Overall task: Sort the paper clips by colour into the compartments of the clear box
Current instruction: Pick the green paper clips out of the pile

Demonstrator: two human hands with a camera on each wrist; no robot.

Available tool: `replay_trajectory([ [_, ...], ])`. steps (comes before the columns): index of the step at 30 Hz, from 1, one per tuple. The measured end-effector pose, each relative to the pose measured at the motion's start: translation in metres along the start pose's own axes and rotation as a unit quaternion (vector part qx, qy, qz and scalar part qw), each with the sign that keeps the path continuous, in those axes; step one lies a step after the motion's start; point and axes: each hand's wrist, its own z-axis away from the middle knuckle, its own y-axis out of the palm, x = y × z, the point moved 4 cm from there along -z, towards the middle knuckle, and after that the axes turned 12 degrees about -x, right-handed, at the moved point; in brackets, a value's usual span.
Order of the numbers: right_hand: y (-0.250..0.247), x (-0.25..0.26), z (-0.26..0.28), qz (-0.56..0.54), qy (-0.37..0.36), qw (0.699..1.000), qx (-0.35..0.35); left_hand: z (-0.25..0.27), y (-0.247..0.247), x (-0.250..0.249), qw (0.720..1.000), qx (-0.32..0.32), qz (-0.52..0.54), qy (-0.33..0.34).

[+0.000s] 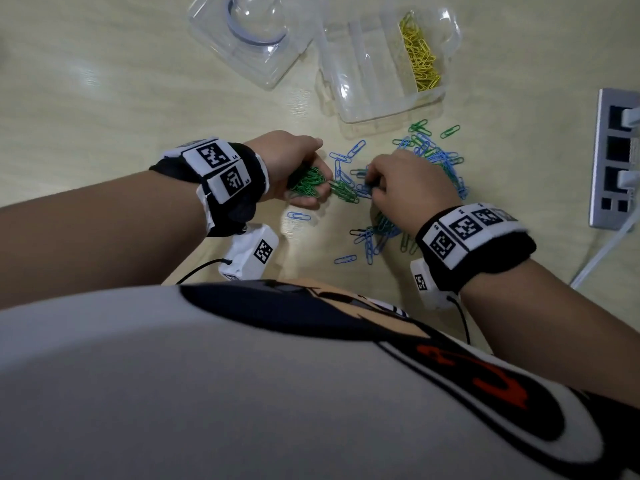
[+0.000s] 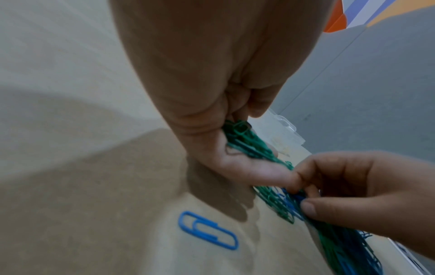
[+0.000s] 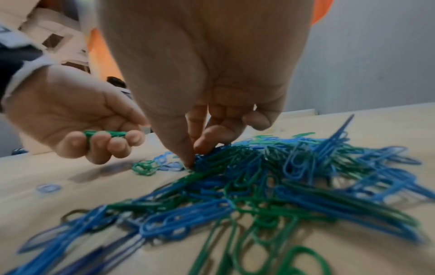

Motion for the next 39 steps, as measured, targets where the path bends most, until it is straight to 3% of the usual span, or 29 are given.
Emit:
replay_trajectory([
  [4,-0.005,0.001,-0.002,-0.02,0.008,0.999,-0.026,0.001,0.0,0.0,1.0,0.004,-0.003,0.0],
  [8,0.006,0.031,0.005,-0.006,-0.076,0.997,0.007,-0.001,-0.001,0.003,1.0,0.001,-0.021,0.0],
  [11,0.015,0.04,0.004,0.05,-0.108,0.993,-0.024,-0.001,-0.002,0.005,1.0,-0.006,-0.03,-0.001],
  [16,0.012,0.04,-0.003,0.076,-0.08,0.994,-0.019,0.0,-0.006,0.006,1.0,-0.011,-0.028,-0.006],
  [21,-0.015,0.041,0.002,-0.049,-0.046,0.997,-0.042,0.004,-0.003,0.005,1.0,-0.014,-0.017,0.003],
  [26,-0.026,0.066,0.01,-0.057,-0.132,0.989,-0.027,0.01,0.007,0.003,0.999,-0.035,0.01,0.034],
  [28,-0.029,0.056,0.012,-0.107,-0.107,0.987,-0.053,0.011,0.013,0.003,0.999,-0.005,0.008,0.032],
  [30,-0.033,0.033,0.013,-0.162,-0.038,0.981,-0.098,0.012,0.02,0.004,0.999,0.037,0.009,0.014],
  [32,-0.034,0.003,0.015,-0.14,0.026,0.982,-0.124,0.011,0.023,0.004,0.999,0.039,0.007,-0.004],
  [35,-0.024,-0.034,0.022,-0.028,0.075,0.994,-0.072,0.009,0.028,0.003,0.999,0.041,-0.017,-0.006],
  [39,-0.013,-0.034,0.036,-0.027,0.056,0.997,-0.043,0.009,0.029,0.0,0.999,0.033,-0.035,-0.002],
])
